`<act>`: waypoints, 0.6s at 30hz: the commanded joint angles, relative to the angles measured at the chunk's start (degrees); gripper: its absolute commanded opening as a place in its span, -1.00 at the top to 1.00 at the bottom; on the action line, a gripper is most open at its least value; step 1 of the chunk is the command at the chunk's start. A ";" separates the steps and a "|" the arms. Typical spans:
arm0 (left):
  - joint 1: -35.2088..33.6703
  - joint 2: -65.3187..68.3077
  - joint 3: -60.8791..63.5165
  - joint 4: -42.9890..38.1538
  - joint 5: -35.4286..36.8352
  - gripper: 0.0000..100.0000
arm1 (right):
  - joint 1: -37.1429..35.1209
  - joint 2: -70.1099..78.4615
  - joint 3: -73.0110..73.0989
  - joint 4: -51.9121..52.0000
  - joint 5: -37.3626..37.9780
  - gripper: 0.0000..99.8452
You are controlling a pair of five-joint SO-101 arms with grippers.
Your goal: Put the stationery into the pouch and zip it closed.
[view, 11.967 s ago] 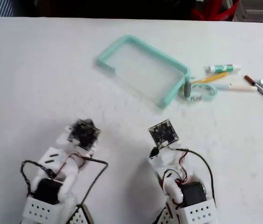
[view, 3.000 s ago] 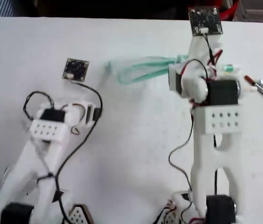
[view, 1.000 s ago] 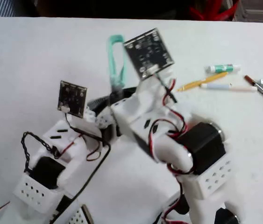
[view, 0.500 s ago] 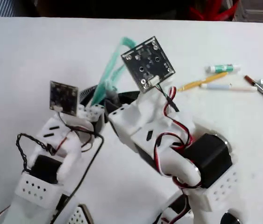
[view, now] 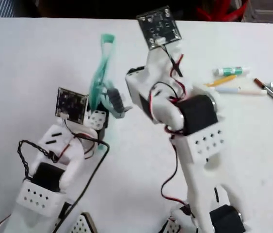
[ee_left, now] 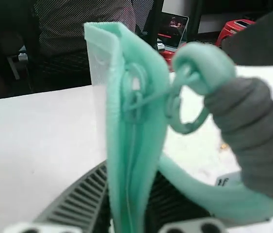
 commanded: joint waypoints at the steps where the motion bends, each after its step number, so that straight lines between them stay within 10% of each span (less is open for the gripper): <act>1: -0.13 0.57 1.14 -1.14 -0.88 0.93 | -0.66 -3.03 -8.35 8.40 1.14 0.81; 9: -0.22 0.57 1.41 -2.81 -0.88 0.93 | -14.73 -4.88 -12.92 17.54 6.77 0.58; 18: -0.48 0.57 1.41 -2.64 -0.88 0.93 | -13.49 2.51 -5.71 11.30 6.33 0.58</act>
